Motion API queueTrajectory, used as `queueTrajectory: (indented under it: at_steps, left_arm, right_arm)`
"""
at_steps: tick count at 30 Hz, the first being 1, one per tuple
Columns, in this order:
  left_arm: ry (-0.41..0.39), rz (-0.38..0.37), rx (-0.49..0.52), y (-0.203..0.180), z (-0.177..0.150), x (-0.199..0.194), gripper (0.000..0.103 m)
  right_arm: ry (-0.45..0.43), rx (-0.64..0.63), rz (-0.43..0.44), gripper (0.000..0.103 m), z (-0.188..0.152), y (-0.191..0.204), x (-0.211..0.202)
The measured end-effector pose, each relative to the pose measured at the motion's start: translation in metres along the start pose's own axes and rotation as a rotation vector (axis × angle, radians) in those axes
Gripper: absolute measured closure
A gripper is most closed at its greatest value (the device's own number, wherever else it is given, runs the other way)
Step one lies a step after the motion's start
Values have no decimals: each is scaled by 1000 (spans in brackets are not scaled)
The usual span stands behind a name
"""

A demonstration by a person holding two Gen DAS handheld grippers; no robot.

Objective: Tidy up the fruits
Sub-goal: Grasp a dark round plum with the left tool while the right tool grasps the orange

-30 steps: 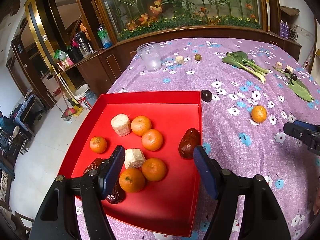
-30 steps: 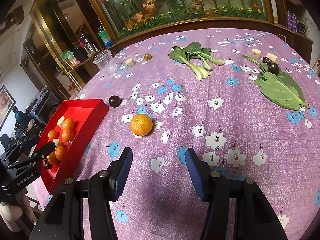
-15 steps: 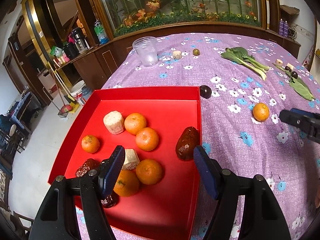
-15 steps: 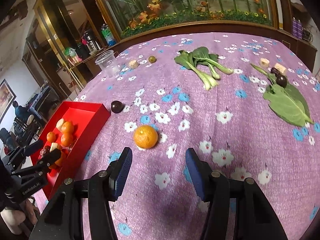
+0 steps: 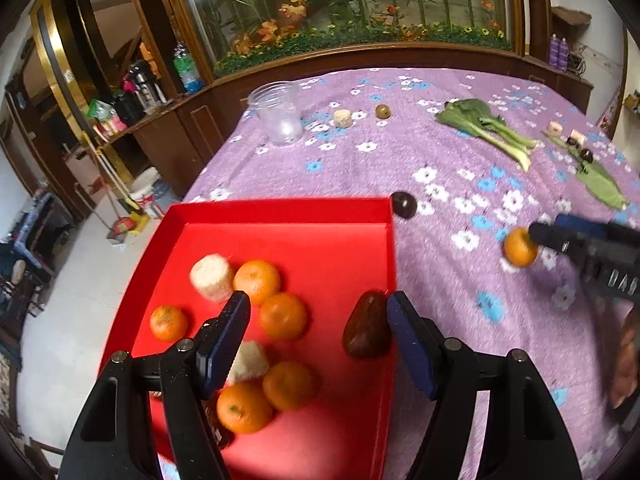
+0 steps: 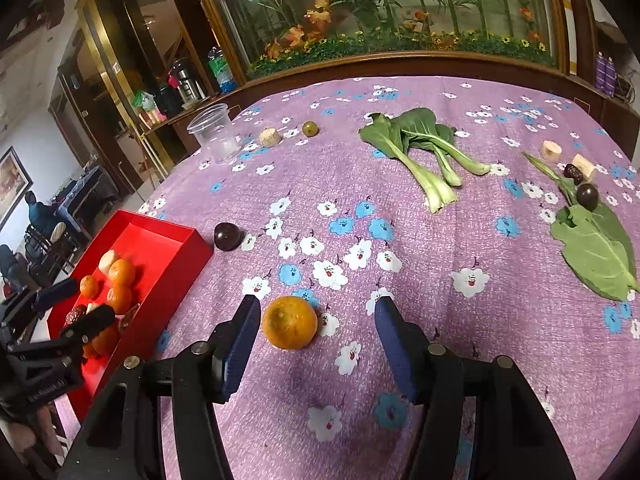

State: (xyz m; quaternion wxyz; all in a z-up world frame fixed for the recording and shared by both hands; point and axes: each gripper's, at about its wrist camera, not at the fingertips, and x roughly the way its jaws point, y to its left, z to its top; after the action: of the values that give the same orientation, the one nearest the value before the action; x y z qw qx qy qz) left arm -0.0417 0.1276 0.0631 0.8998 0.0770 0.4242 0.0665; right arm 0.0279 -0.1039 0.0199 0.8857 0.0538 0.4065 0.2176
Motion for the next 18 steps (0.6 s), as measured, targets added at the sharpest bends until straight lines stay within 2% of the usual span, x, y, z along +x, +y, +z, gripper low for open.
queueTrajectory:
  at_steps: [7, 18]
  left_arm:
    - [31, -120, -7, -9, 40, 23, 33]
    - [115, -180, 136, -50, 84, 91, 34]
  right_arm:
    - [2, 20, 23, 39, -1, -13, 7]
    - [10, -11, 33, 39, 0, -6, 11]
